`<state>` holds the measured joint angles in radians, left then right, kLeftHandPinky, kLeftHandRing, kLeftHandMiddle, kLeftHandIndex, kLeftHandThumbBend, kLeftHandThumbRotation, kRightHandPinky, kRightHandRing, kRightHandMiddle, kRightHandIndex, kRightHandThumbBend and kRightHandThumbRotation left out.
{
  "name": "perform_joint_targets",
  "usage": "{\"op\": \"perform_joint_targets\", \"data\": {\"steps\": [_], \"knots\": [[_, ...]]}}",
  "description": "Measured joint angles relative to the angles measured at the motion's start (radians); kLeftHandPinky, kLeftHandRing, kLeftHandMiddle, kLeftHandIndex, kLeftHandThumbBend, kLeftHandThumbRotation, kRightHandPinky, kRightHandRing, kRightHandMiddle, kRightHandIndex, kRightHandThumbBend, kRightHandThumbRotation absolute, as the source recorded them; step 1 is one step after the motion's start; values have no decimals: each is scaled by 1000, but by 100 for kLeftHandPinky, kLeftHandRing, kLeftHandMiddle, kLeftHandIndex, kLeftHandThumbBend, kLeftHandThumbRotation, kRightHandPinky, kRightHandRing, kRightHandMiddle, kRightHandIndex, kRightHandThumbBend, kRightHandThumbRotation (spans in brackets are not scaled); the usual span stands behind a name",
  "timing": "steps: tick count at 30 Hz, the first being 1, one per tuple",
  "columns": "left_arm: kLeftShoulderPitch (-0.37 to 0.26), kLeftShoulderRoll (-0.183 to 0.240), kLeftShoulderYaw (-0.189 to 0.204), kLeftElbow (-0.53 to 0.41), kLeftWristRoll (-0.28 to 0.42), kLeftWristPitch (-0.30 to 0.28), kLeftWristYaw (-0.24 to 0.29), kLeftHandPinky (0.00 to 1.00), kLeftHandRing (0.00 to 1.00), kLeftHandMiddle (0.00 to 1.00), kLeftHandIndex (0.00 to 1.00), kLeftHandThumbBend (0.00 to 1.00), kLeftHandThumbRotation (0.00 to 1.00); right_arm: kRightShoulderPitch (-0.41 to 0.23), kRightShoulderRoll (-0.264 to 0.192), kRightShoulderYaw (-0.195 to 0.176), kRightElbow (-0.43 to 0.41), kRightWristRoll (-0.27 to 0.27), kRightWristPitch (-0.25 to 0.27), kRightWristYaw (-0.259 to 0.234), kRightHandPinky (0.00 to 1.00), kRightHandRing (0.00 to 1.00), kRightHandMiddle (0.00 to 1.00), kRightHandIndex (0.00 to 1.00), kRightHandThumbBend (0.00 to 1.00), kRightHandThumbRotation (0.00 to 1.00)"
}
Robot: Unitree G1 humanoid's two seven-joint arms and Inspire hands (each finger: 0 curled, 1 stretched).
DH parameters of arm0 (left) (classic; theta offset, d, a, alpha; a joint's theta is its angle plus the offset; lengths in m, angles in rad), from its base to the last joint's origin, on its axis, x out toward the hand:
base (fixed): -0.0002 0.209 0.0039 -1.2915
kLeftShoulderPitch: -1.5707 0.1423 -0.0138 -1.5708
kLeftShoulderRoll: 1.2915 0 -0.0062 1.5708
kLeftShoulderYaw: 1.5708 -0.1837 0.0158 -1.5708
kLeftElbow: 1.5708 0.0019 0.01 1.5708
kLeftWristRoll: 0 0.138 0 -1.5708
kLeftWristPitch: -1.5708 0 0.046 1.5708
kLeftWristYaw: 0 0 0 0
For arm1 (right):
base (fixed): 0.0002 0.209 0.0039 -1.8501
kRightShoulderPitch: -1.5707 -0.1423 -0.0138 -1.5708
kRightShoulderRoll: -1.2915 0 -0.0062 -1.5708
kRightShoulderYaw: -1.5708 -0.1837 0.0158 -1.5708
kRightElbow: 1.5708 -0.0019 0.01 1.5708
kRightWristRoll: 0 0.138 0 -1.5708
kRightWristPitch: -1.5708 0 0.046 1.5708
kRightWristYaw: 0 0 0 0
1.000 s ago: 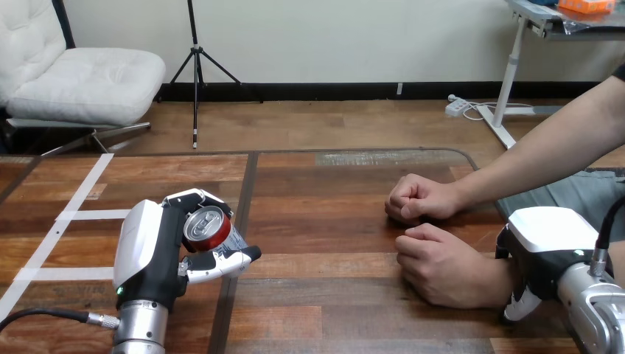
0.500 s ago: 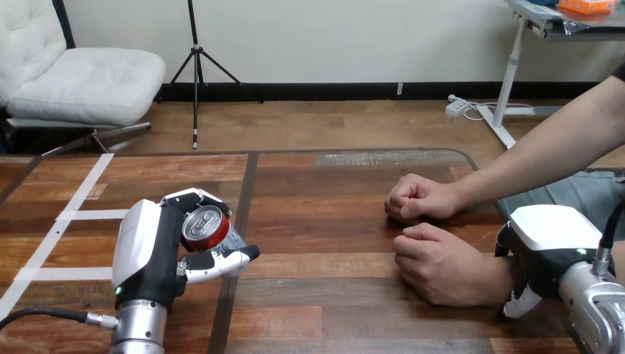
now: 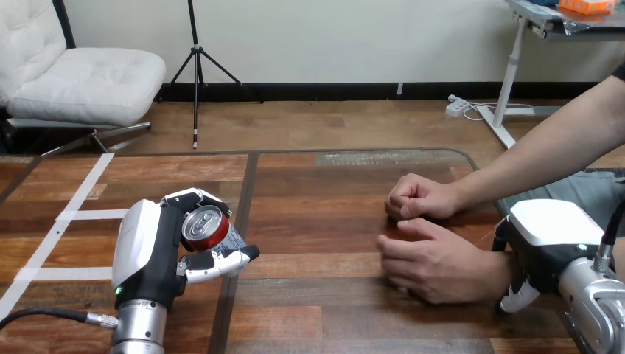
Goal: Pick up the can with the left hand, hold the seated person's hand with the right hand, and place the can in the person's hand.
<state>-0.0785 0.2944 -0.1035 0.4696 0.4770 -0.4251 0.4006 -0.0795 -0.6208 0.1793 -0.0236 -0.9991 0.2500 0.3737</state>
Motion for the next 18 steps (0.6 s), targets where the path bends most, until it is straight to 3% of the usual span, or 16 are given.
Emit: {"op": "perform_joint_targets", "data": {"steps": [18], "knots": [[0,0,0,0,0,0,-10,32,39,46,48,69,0,2,-13,-5,-85,23,2,3,16,28,40,51,76,0]]}}
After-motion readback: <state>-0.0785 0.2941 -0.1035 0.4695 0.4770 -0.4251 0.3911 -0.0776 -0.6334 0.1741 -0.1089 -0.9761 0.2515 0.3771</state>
